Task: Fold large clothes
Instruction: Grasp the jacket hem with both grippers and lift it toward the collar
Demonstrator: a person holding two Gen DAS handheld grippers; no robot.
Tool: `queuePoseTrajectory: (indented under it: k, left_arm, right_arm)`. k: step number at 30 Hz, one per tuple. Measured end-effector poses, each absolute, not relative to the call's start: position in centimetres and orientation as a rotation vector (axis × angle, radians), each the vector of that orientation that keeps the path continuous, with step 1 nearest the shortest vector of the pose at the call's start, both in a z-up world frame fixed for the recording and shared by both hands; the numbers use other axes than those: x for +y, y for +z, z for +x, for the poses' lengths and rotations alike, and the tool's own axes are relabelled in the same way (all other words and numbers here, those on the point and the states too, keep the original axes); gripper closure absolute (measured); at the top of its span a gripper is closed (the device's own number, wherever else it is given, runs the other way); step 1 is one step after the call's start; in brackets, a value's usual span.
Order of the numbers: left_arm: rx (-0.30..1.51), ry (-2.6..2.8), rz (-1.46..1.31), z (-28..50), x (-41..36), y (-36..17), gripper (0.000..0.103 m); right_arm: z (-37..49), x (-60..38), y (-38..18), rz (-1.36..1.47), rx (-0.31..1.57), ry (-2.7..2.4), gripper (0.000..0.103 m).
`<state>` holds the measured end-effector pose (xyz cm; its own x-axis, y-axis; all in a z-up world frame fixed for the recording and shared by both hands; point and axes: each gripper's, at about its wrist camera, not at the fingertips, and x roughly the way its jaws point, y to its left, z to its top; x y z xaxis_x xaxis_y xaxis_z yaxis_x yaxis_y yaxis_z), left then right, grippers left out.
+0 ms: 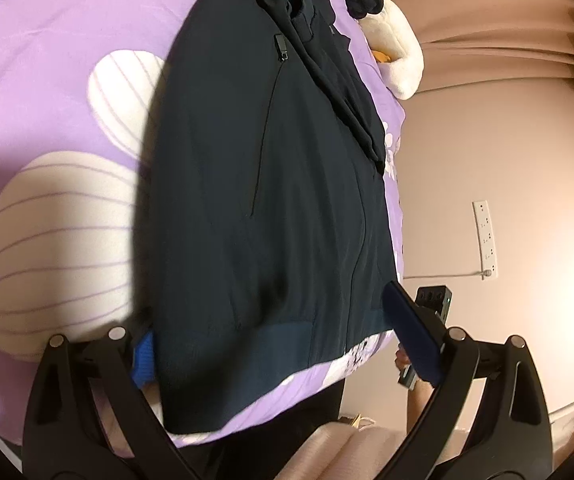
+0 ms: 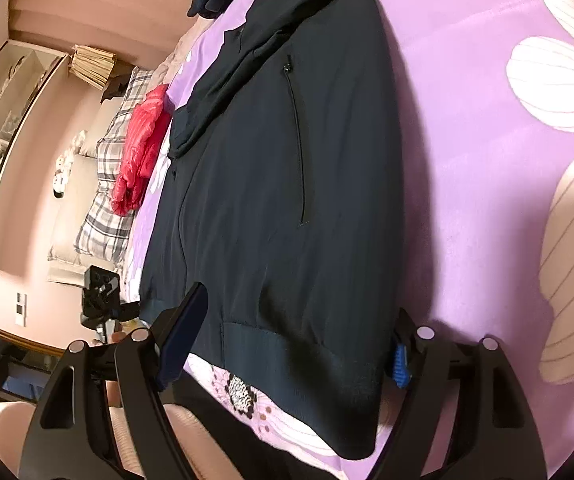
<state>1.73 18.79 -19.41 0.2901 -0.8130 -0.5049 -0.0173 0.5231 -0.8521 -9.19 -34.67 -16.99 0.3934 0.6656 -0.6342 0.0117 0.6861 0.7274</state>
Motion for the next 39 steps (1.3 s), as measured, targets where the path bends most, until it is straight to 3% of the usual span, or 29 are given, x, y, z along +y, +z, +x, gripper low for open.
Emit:
queuePoseTrajectory:
  k: [4, 5, 6, 12, 18, 39]
  left_arm:
    - [1.174, -0.621, -0.860, 2.5, 17.4, -19.1, 0.012]
    - [1.174, -0.613, -0.855, 2.6, 17.2, -19.0, 0.016]
    - [1.176, -0.605, -0.853, 2.7, 17.0, -19.0, 0.026]
    - [1.185, -0.530, -0.882, 2.6, 17.7, -19.6, 0.060]
    - [1.117, -0.530, -0.910, 2.5, 18.3, -18.1, 0.085]
    - [0.851, -0.665, -0.758, 3.5, 15.3, -9.1, 0.093]
  right_arm:
    - [-8.5, -33.3, -16.7, 0.677, 1.084, 0.452, 0.027]
    - [-8.3, -32.8, -16.6, 0.651, 1.079, 0.453, 0.033]
    - [-8.1, -32.4, -16.7, 0.637, 1.080, 0.453, 0.044]
    - [-8.0, -32.1, -16.9, 0.603, 1.067, 0.418, 0.075]
    - [-8.0, -31.7, -14.7, 0.642, 0.959, 0.475, 0.084]
    - [-5.7, -29.3, -6.1, 0.657, 0.658, 0.671, 0.085]
